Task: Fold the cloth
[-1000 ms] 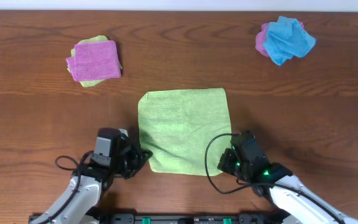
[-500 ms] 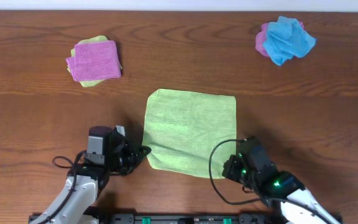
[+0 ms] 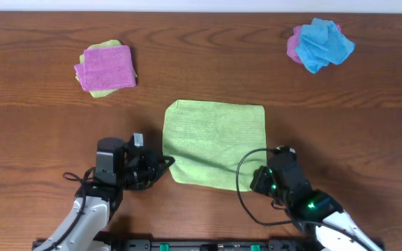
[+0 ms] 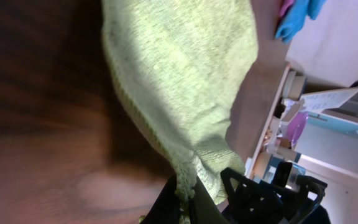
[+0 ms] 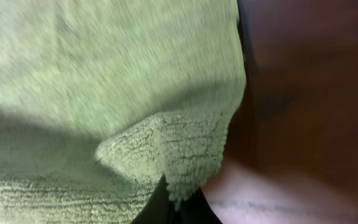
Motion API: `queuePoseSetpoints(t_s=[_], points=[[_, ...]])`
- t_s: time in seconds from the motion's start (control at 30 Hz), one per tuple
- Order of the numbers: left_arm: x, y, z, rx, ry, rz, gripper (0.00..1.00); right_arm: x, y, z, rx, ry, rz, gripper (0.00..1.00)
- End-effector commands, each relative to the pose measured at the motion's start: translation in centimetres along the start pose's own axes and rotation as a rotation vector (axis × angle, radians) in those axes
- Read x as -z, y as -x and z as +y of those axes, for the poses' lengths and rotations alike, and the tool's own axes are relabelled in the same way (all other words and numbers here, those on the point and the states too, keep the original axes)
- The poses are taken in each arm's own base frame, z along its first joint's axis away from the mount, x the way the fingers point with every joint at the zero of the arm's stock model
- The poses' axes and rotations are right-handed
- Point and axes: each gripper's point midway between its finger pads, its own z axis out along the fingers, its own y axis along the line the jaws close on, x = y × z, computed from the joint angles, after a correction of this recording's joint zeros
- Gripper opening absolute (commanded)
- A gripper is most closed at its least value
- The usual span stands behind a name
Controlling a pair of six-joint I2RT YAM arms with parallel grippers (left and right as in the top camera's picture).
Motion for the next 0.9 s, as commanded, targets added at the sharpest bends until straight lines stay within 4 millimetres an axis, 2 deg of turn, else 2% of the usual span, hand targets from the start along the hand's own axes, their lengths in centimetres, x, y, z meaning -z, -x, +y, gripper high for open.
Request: queuePoseSetpoints(t_s=[0.0, 0.23, 0.43, 0.6, 0.87], points=[[0.4, 1.6, -2.7, -0.037, -0.043, -0.043, 0.06, 0.9, 3.2, 0.5, 0.022, -0.024, -0.115, 0.01], [0.8, 4.7, -3.7, -0.063, -0.011, -0.192, 0.06, 0.9, 6.6, 0.7, 0.042, -0.043, -0.207, 0.01], [1.1, 6.7, -3.0, 0.015, 0.025, -0.298, 0.06, -1.0, 8.6, 1.0, 0.044, -0.049, -0.238, 0.01], [0.9, 9.0, -3.7, 0.0, -0.006, -0.39, 0.06, -2.3, 10.4, 1.9, 0.105, -0.08, -0.246, 0.01], [-1.4, 12.2, -4.1, 0.003, -0.002, -0.411, 0.06, -3.3, 13.0, 2.0, 0.119, -0.118, -0.285, 0.01]])
